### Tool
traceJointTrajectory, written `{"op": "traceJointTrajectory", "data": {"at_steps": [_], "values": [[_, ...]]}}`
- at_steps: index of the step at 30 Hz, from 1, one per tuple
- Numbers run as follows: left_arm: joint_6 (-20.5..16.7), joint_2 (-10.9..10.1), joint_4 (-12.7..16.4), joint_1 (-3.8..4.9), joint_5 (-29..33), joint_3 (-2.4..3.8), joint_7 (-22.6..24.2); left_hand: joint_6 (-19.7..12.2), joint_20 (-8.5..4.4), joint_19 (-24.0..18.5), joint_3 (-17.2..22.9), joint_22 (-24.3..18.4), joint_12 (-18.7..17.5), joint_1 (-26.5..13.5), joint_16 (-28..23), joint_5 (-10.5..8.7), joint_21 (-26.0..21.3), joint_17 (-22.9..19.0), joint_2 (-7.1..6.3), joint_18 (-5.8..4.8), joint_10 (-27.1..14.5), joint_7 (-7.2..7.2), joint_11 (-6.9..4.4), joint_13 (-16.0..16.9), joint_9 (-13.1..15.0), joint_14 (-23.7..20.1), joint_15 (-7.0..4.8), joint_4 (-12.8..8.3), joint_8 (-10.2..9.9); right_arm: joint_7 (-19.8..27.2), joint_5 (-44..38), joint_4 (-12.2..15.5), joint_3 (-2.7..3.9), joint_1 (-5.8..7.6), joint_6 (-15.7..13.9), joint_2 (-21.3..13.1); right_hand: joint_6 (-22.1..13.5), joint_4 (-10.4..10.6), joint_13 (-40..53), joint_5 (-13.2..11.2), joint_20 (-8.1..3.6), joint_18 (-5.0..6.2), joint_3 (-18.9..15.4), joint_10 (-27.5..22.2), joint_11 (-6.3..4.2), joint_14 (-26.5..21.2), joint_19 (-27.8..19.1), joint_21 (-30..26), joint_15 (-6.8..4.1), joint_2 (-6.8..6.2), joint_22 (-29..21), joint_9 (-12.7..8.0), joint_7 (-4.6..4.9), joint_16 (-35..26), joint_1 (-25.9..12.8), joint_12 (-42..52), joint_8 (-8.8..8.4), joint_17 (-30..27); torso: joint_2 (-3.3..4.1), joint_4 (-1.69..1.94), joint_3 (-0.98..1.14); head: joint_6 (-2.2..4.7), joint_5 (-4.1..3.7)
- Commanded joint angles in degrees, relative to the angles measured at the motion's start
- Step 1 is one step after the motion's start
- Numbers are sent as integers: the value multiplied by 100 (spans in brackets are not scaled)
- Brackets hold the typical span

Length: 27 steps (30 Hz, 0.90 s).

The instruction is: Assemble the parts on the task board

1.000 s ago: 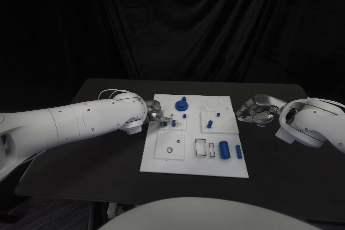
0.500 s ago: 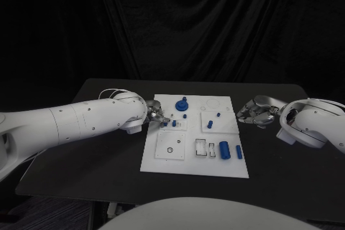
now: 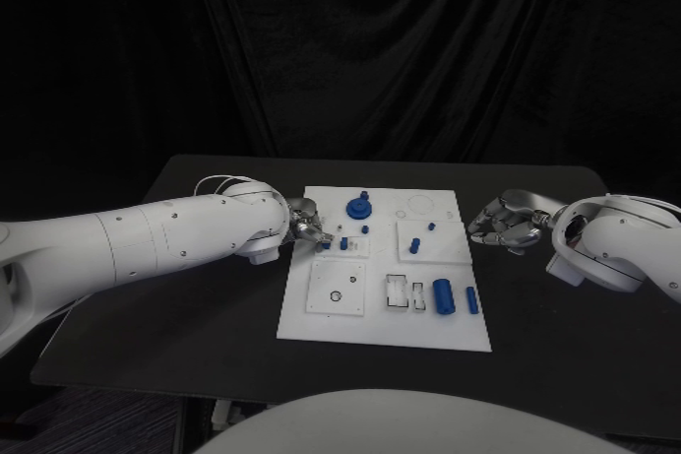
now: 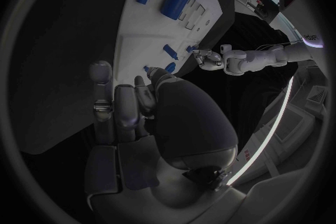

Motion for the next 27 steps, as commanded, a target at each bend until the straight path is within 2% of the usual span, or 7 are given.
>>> {"op": "traceJointTrajectory", "data": {"at_steps": [1, 20, 27], "values": [[211, -18, 9, -54, -3, -38, -56, -53, -39, -16, 68, 931, -36, 64, -21, 49, -36, 959, -4, 97, 400, 3, -49, 1326, 39, 368, -26, -24, 46, -121, -7, -8, 4, -16, 78, 2, 3, 0, -17, 22, -6, 84, 35, -51, 9, -52, -51, -44, -4, -4, 282, -8, 17, -30, 76, -40, 23, -16, 2, 1, -1, 1, -10], [276, -60, 62, -58, -3, -38, -154, -59, -41, -18, 101, 930, -43, 63, -28, 68, -39, 943, -10, 98, 394, 3, -50, 1321, 62, 361, -28, -36, 58, -149, -7, -14, 4, -16, 118, 1, 1, -5, -38, 26, -5, 89, 50, -67, 9, -63, -63, -80, -3, -8, 273, -11, 18, -50, 77, -59, 24, -36, 3, 2, 0, 1, -17], [323, -54, 73, -59, -3, -38, -161, -71, -42, -18, 132, 931, -47, 37, -30, 3, -41, 939, -15, 98, 391, 8, -47, 1318, 87, 359, -27, -31, 67, -168, -7, -15, 4, -16, 144, 1, 1, -5, -38, 26, -5, 89, 50, -67, 9, -63, -63, -80, -3, -8, 273, -11, 18, -50, 77, -59, 24, -36, 4, 2, 0, 1, 6]]}}
